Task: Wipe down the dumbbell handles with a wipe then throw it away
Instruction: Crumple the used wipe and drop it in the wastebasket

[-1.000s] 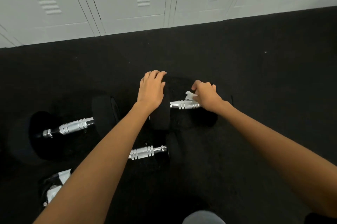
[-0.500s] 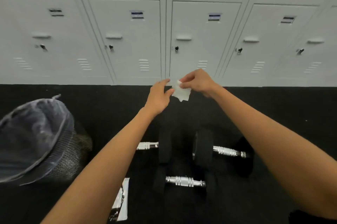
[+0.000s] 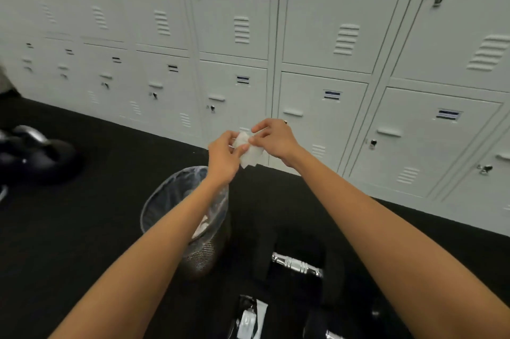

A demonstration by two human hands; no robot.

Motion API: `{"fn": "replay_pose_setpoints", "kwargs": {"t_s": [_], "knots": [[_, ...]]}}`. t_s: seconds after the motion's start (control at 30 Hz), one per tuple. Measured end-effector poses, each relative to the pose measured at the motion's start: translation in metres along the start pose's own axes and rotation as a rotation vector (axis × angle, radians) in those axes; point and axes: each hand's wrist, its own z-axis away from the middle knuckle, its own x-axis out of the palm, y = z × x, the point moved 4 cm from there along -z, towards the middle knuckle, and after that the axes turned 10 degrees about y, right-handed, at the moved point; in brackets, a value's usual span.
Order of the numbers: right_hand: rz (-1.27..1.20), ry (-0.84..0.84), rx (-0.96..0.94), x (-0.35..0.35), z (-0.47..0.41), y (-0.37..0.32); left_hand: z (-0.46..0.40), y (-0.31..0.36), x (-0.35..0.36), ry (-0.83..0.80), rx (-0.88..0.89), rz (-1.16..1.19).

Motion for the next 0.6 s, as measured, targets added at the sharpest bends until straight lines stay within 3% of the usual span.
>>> {"fn": "replay_pose_setpoints", "kwargs": {"t_s": [0.3,0.6], "knots": [[-0.005,-0.081,-0.128,0.111,0.011,-0.015,-0.009,-0.083,-0.074,0.175,-0.063,-0.129],[0.04,-0.031,-0.092,0.146,0.013,0.028,-0.002,-0.177,-0.072,0.198,-0.201,-0.32]]}}
